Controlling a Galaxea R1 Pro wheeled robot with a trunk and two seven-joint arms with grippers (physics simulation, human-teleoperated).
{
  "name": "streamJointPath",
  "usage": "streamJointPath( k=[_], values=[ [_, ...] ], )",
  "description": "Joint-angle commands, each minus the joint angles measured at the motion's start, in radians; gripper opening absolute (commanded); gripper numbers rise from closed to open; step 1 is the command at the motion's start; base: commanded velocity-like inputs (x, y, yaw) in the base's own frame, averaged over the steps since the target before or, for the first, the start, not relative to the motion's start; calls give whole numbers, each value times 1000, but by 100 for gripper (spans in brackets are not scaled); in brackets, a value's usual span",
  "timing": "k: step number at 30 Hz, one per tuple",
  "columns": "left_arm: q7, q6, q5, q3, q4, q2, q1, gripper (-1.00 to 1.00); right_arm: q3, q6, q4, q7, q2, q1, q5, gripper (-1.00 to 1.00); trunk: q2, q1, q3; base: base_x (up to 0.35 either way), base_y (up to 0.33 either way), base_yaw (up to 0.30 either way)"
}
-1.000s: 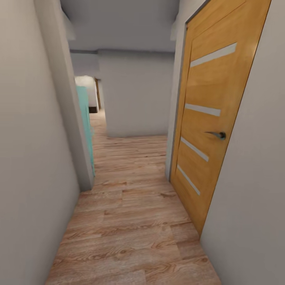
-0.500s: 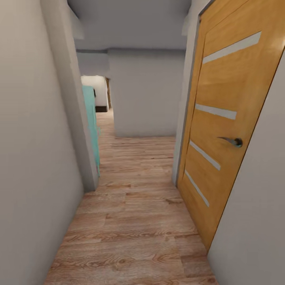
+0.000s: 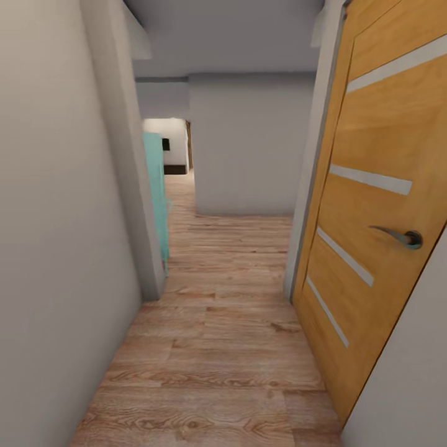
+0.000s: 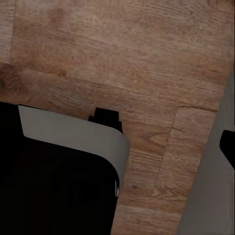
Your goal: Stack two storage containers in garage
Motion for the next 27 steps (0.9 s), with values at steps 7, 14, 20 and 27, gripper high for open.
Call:
streamJointPath(
  k=[7, 14, 20, 27],
  values=[
    [2, -1, 2, 2, -1, 0, 0, 100, 8, -4, 2, 6, 1, 0, -10, 100, 0, 0, -1, 201, -115, 7],
    [1, 0, 6, 2, -1, 0, 0, 100, 8, -4, 2, 6, 1, 0, -10, 100, 0, 0, -1, 267, -30, 0],
    [0, 0, 8, 2, -1, 1, 0, 100, 8, -4, 2, 6, 1, 0, -10, 100, 0, 0, -1, 313, -2, 0],
    [1, 0, 8, 3, -1, 1, 0, 100, 8, -2, 2, 4, 1, 0, -10, 100, 0, 0, -1, 319, 0, 0]
  ],
)
